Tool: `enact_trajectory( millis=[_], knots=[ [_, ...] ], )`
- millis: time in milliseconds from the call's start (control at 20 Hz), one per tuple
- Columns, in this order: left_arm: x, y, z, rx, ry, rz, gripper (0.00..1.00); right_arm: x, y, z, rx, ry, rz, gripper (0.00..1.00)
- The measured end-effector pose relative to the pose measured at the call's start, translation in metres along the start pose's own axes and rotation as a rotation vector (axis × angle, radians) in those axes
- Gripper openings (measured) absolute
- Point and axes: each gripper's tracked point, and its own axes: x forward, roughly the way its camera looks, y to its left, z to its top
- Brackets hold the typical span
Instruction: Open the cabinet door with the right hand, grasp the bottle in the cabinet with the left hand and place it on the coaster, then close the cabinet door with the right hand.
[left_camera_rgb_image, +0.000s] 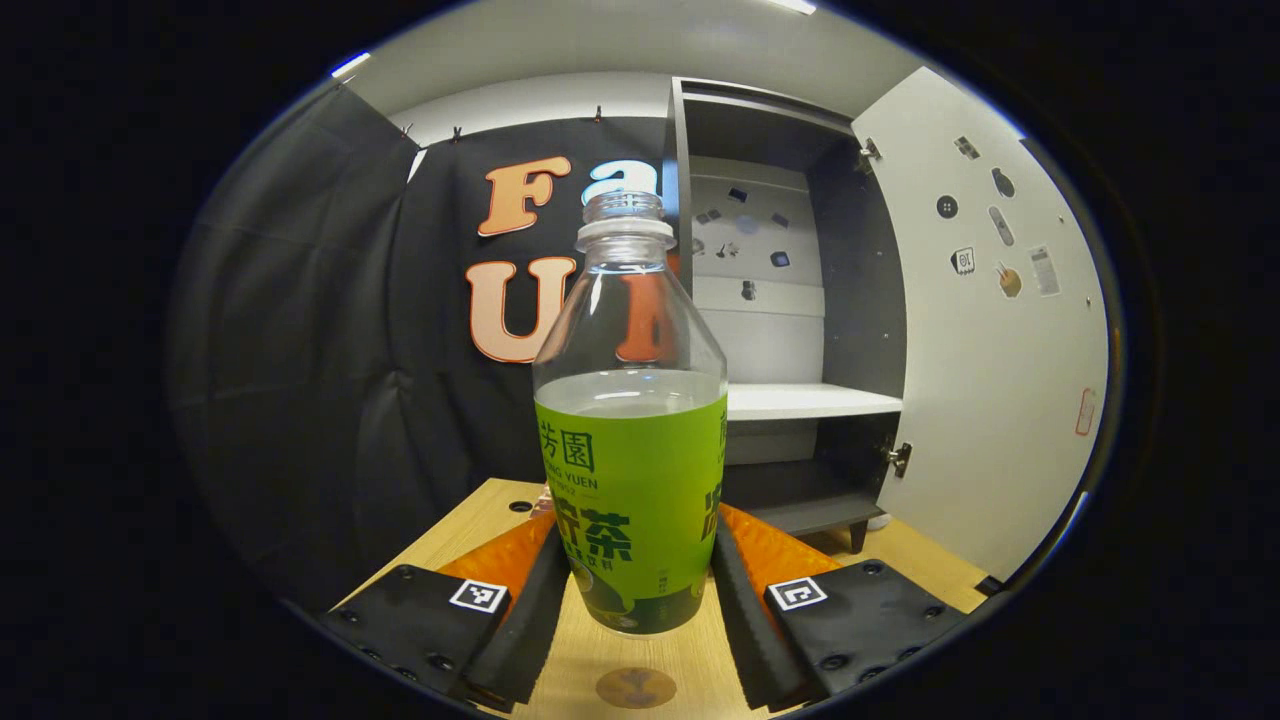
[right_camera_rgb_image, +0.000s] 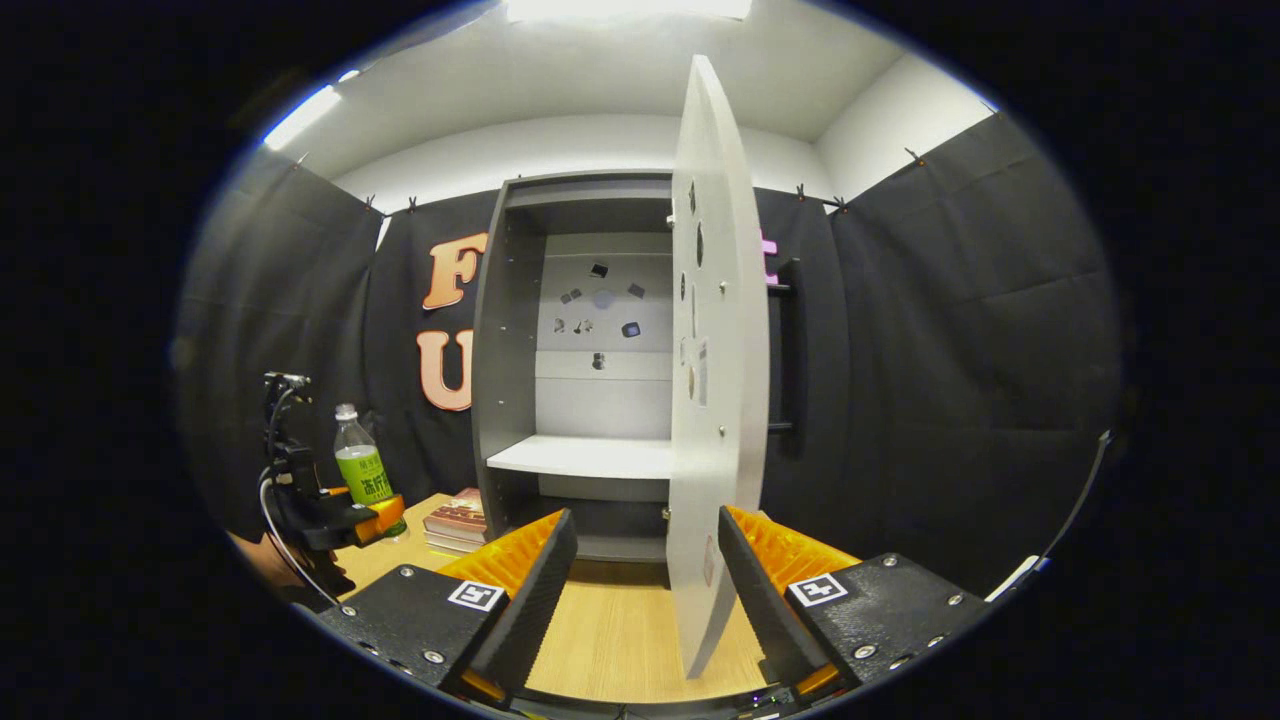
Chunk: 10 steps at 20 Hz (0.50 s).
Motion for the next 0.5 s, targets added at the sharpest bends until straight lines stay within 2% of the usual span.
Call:
enact_trajectory(
  millis=[500],
  knots=[
    [0.016, 0.000, -0.089, 0.055, 0.026, 0.049, 0.80, 0.011, 0.017, -0.028, -0.012, 0.084, 0.011, 0.88]
  ],
)
